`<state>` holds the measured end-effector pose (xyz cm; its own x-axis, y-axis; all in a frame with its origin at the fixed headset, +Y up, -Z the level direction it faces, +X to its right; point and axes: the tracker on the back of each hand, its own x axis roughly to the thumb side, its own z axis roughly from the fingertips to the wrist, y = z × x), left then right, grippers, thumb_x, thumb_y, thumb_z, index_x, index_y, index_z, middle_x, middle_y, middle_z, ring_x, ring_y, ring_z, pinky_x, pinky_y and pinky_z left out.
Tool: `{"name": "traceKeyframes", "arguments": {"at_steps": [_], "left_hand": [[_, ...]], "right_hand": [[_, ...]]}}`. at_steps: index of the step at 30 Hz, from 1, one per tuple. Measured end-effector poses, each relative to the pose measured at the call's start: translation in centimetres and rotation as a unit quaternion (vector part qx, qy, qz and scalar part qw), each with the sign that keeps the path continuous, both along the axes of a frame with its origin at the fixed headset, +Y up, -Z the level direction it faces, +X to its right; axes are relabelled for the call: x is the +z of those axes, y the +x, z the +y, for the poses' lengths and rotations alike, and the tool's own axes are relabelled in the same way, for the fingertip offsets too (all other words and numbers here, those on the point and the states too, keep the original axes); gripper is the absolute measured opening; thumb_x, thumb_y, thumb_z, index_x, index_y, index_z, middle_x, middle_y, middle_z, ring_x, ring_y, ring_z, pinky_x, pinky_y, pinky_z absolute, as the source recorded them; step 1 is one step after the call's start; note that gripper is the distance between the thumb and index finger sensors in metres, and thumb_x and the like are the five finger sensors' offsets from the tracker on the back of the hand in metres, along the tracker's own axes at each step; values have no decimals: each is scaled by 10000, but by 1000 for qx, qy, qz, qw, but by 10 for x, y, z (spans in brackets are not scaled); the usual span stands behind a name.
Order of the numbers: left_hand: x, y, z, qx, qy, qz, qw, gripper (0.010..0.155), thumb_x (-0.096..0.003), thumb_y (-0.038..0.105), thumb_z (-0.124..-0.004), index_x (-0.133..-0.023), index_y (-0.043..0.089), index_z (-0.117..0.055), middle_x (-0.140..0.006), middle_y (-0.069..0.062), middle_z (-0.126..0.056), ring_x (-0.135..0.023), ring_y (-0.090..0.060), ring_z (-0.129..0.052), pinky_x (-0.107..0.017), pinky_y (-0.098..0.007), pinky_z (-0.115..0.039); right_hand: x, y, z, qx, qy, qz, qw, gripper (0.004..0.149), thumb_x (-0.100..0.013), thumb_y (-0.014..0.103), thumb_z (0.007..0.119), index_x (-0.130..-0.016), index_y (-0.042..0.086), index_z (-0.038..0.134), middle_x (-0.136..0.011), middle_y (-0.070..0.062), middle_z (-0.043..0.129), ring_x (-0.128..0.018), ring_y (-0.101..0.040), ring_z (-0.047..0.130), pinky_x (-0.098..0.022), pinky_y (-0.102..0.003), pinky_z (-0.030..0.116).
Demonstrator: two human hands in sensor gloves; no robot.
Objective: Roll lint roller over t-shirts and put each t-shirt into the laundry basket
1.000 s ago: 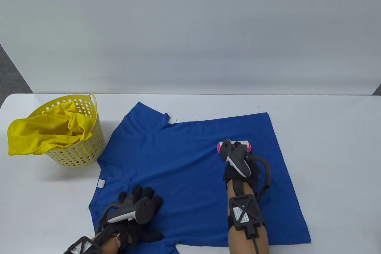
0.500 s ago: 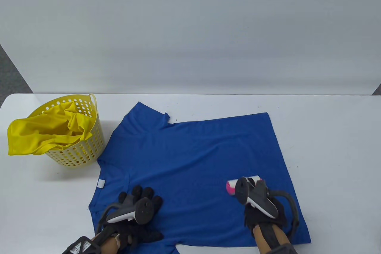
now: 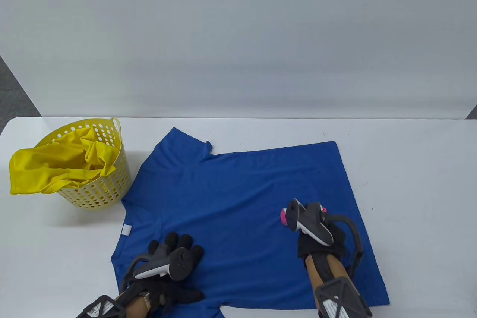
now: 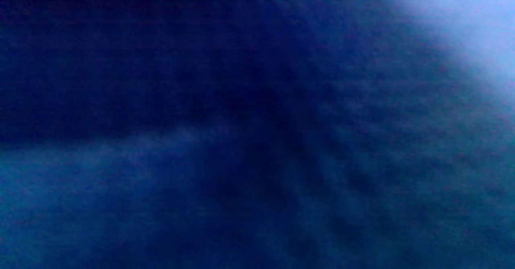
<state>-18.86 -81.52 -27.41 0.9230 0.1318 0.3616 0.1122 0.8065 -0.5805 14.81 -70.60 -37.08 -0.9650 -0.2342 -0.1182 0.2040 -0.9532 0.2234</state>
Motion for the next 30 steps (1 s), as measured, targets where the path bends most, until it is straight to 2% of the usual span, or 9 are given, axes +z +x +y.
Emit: {"name": "traceKeyframes", "arguments": {"at_steps": [2, 5, 8, 10, 14, 22, 24, 27, 30], "left_hand": [[-1, 0, 0, -1, -3, -2, 1000, 1084, -299, 839, -537, -994, 385, 161, -1067, -67, 278, -993, -482, 247, -648, -794, 11], [0, 0, 0, -4, -2, -2, 1000, 1088, -296, 841, -538, -993, 385, 163, -1067, -68, 277, -995, -481, 243, -653, -793, 7], [0, 0, 0, -5, -1, -1, 1000, 1087, -293, 839, -540, -994, 387, 158, -1069, -64, 272, -999, -477, 238, -658, -790, 4], [0, 0, 0, -4, -1, 0, 1000, 1087, -293, 839, -539, -994, 387, 159, -1069, -65, 274, -998, -478, 240, -657, -791, 4], [0, 0, 0, -3, 0, 0, 1000, 1086, -294, 840, -537, -994, 389, 159, -1069, -62, 275, -998, -475, 242, -655, -789, 8], [0, 0, 0, -2, 1, -3, 1000, 1088, -297, 837, -542, -1000, 385, 155, -1073, -69, 268, -1000, -479, 236, -657, -791, 2], [0, 0, 1, -3, 3, -2, 1000, 1085, -297, 837, -542, -1001, 386, 151, -1077, -68, 262, -1005, -477, 228, -662, -789, -4], [0, 0, 0, -3, 10, -2, 1000, 1083, -296, 836, -541, -1009, 385, 139, -1088, -72, 246, -1015, -482, 211, -670, -790, -17], [0, -1, -1, 2, 5, -1, 1000, 1082, -297, 835, -542, -1005, 390, 145, -1082, -66, 258, -1008, -475, 227, -663, -786, 2]], "right_hand": [[-36, -5, -2, -35, 2, -46, 998, 572, -494, 414, 686, -1007, 270, 478, -493, -67, 937, -113, -115, 991, -110, -392, 892], [-67, -13, -4, -60, 6, -97, 993, 573, -496, 410, 682, -1007, 280, 459, -508, -70, 926, -130, -122, 991, -124, -398, 889], [-74, -16, -5, -63, 5, -109, 992, 574, -497, 408, 678, -1008, 280, 449, -513, -70, 923, -138, -123, 995, -129, -399, 890], [-67, -12, -6, -71, -3, -96, 993, 576, -497, 409, 677, -1008, 277, 446, -513, -69, 923, -138, -121, 998, -128, -396, 892], [-32, 0, -3, -47, -22, -33, 998, 581, -495, 413, 678, -1008, 269, 449, -499, -62, 927, -125, -111, 999, -117, -388, 896], [94, 27, 16, -26, -89, 23, 995, 573, -484, 403, 712, -1006, 245, 534, -453, -72, 966, -75, -120, 1009, -78, -392, 904], [116, 29, 20, -13, -102, 25, 994, 569, -479, 405, 718, -1001, 247, 555, -442, -70, 977, -65, -121, 1013, -72, -393, 906], [131, 32, 21, -15, -105, 18, 994, 574, -483, 409, 713, -1007, 244, 548, -457, -74, 976, -81, -127, 1015, -84, -393, 904], [138, 18, 24, -41, -76, 36, 996, 574, -486, 403, 690, -1013, 241, 530, -490, -81, 963, -110, -131, 1012, -109, -393, 899]]}}
